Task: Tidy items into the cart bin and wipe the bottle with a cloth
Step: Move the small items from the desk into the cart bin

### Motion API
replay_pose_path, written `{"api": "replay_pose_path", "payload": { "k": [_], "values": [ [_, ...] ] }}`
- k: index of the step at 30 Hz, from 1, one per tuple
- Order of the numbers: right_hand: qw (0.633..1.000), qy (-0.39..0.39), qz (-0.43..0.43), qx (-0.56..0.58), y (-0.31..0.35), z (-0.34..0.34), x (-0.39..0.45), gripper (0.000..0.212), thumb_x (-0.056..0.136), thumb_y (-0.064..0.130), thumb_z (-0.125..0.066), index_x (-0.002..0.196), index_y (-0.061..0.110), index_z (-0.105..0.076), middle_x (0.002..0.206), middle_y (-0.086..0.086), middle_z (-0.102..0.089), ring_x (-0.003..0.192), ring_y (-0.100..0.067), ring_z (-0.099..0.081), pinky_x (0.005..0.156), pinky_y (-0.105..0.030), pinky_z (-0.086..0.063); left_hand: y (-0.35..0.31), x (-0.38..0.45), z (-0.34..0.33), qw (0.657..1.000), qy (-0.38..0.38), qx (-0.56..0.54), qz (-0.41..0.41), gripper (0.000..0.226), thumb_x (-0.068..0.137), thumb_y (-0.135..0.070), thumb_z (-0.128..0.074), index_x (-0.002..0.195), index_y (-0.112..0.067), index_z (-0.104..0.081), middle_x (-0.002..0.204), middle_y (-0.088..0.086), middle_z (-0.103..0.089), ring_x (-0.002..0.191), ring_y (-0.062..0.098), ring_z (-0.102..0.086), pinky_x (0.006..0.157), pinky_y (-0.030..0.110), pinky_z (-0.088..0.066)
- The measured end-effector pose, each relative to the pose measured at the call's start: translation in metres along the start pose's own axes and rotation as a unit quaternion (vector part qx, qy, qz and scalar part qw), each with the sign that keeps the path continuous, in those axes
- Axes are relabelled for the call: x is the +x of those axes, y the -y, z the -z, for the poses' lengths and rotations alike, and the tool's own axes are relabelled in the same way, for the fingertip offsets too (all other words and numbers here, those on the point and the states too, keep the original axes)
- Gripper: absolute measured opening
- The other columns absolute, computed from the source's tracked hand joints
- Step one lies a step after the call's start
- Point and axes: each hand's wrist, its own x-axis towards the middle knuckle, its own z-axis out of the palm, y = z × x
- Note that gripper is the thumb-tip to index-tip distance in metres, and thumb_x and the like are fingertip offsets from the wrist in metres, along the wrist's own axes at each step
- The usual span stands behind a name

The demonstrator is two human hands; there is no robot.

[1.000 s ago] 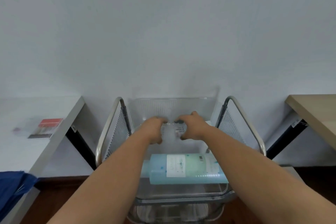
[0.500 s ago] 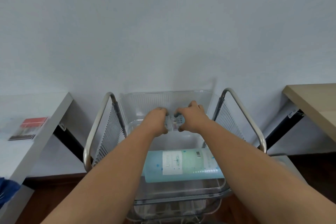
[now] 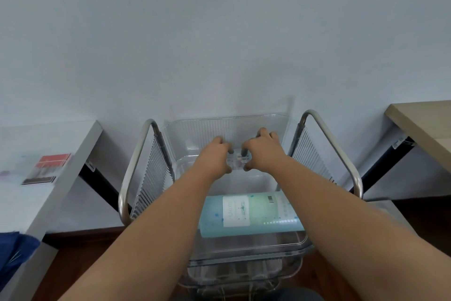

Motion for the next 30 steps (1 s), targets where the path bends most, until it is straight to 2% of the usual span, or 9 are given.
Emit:
{"api": "replay_pose_path", "payload": {
  "k": [4,6,10,13,15,19,23,26,30],
  "values": [
    [0.997,-0.023,-0.041,0.068,0.001,0.026,0.000,0.040,0.075,0.050,-0.072,0.112,0.037,-0.063,0.107,0.004,-0.066,0.117,-0.023,-0.036,0.087,-0.039,-0.027,-0.005,-0.008,0.030,0.998,0.053,-0.003,0.022,0.082,0.065,-0.029,-0.089,0.137,-0.021,-0.051,0.139,0.006,-0.041,0.119,0.026,-0.052,0.094,0.036,-0.047],
    [0.990,-0.063,-0.055,0.113,0.002,0.047,0.000,0.029,0.083,0.042,-0.067,0.110,0.036,-0.063,0.109,0.007,-0.067,0.117,-0.022,-0.038,0.085,-0.037,-0.028,-0.008,-0.013,0.066,0.995,0.065,-0.066,0.048,0.085,0.065,-0.032,-0.090,0.139,-0.024,-0.049,0.140,0.005,-0.048,0.118,0.024,-0.054,0.091,0.031,-0.045],
    [0.974,-0.127,-0.050,0.182,0.026,0.087,-0.001,0.018,0.087,0.034,-0.060,0.105,0.035,-0.065,0.102,0.011,-0.069,0.111,-0.020,-0.042,0.084,-0.034,-0.032,-0.006,-0.045,0.142,0.990,-0.033,-0.132,0.036,0.060,0.072,-0.038,-0.084,0.125,-0.036,-0.057,0.119,-0.006,-0.063,0.098,0.012,-0.060,0.084,0.029,-0.046],
    [0.957,-0.159,-0.010,0.240,0.065,0.117,-0.002,0.016,0.085,0.031,-0.059,0.099,0.034,-0.067,0.098,0.012,-0.070,0.107,-0.020,-0.044,0.088,-0.035,-0.039,0.014,-0.083,0.187,0.979,-0.125,-0.158,0.025,0.044,0.076,-0.034,-0.080,0.116,-0.035,-0.062,0.106,-0.010,-0.065,0.089,0.008,-0.065,0.068,0.022,-0.049],
    [0.946,-0.166,0.027,0.278,0.095,0.131,-0.004,0.016,0.084,0.029,-0.059,0.097,0.033,-0.068,0.096,0.011,-0.070,0.104,-0.019,-0.045,0.089,-0.036,-0.042,0.042,-0.111,0.211,0.973,-0.162,-0.156,0.044,0.040,0.078,-0.031,-0.080,0.115,-0.035,-0.064,0.102,-0.013,-0.065,0.088,0.005,-0.065,0.065,0.019,-0.048],
    [0.930,-0.124,0.114,0.328,0.153,0.140,-0.003,0.016,0.083,0.025,-0.061,0.095,0.031,-0.069,0.098,0.008,-0.069,0.100,-0.015,-0.053,0.086,-0.032,-0.047,0.115,-0.160,0.237,0.969,-0.180,-0.120,0.123,0.037,0.079,-0.028,-0.079,0.113,-0.034,-0.064,0.105,-0.011,-0.067,0.092,0.008,-0.063,0.071,0.026,-0.047],
    [0.926,-0.073,0.181,0.324,0.215,0.136,0.003,0.023,0.082,0.020,-0.062,0.103,0.026,-0.070,0.105,0.004,-0.065,0.097,-0.014,-0.057,0.076,-0.023,-0.042,0.182,-0.197,0.240,0.963,-0.130,-0.121,0.201,0.051,0.080,-0.021,-0.079,0.126,-0.033,-0.058,0.117,-0.009,-0.065,0.103,0.015,-0.060,0.079,0.028,-0.044],
    [0.921,-0.031,0.209,0.326,0.259,0.128,0.009,0.028,0.080,0.018,-0.063,0.108,0.024,-0.069,0.110,0.001,-0.064,0.101,-0.015,-0.059,0.081,-0.026,-0.046,0.217,-0.212,0.232,0.956,-0.067,-0.149,0.243,0.073,0.080,-0.008,-0.077,0.142,-0.031,-0.045,0.140,-0.005,-0.054,0.112,0.016,-0.056,0.085,0.027,-0.043],
    [0.929,0.003,0.224,0.294,0.305,0.113,0.017,0.040,0.081,0.037,-0.068,0.119,0.023,-0.063,0.124,-0.002,-0.057,0.114,-0.018,-0.052,0.089,-0.027,-0.042,0.246,-0.218,0.219,0.961,-0.031,-0.078,0.262,0.088,0.078,-0.003,-0.074,0.150,-0.033,-0.033,0.156,-0.004,-0.032,0.137,0.023,-0.038,0.099,0.031,-0.035]
  ]
}}
